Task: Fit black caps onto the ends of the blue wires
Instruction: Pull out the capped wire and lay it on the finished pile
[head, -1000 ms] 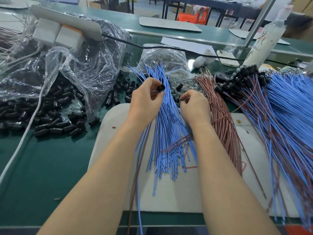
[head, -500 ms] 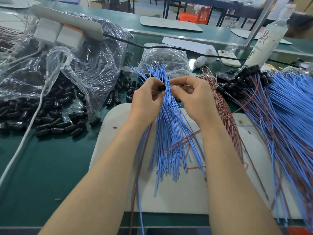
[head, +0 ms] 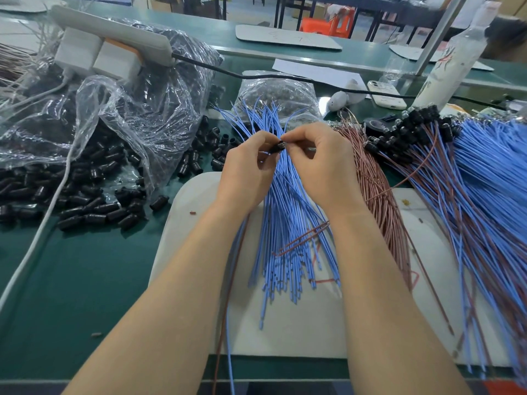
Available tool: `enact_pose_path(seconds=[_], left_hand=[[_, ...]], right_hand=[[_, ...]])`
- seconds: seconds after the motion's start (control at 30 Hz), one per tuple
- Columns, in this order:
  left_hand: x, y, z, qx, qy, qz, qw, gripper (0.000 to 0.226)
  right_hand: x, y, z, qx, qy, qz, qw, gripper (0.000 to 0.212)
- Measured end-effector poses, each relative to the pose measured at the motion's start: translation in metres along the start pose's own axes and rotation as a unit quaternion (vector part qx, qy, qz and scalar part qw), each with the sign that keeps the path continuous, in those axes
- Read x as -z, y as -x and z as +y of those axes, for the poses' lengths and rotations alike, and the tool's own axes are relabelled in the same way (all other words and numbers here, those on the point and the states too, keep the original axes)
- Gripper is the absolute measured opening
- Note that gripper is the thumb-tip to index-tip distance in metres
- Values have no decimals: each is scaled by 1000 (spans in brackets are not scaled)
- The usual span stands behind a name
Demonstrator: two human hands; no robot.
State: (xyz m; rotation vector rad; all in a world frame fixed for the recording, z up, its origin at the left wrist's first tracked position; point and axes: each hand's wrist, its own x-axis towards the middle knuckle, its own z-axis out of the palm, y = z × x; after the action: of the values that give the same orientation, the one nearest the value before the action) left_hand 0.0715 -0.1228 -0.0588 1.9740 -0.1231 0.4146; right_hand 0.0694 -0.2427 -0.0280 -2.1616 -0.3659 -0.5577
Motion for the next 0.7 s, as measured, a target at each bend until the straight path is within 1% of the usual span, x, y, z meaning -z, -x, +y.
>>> enact_pose_path(seconds=[0.13,0.23,0.4,0.6,0.7], left_hand=[[2,1,0,-41,-50,-6,998,19],[5,1,0,-65,-83,-17,994,19],[7,3,4,-76,-85,-37,993,21],[8,2,4,-84,-77,-37,993,20],[6,0,4,-73,-41,-39,996,14]], right_hand=[[6,-1,2,-15,15,-11,1000,18],[11,-2,5,-44,-4,-33,998,15],[19,-4,11,-67,-39,-60,995,16],[19,-4,15,-111,-131,-74,982,23],[15,-3,16,-154,-243,-46,957,16]])
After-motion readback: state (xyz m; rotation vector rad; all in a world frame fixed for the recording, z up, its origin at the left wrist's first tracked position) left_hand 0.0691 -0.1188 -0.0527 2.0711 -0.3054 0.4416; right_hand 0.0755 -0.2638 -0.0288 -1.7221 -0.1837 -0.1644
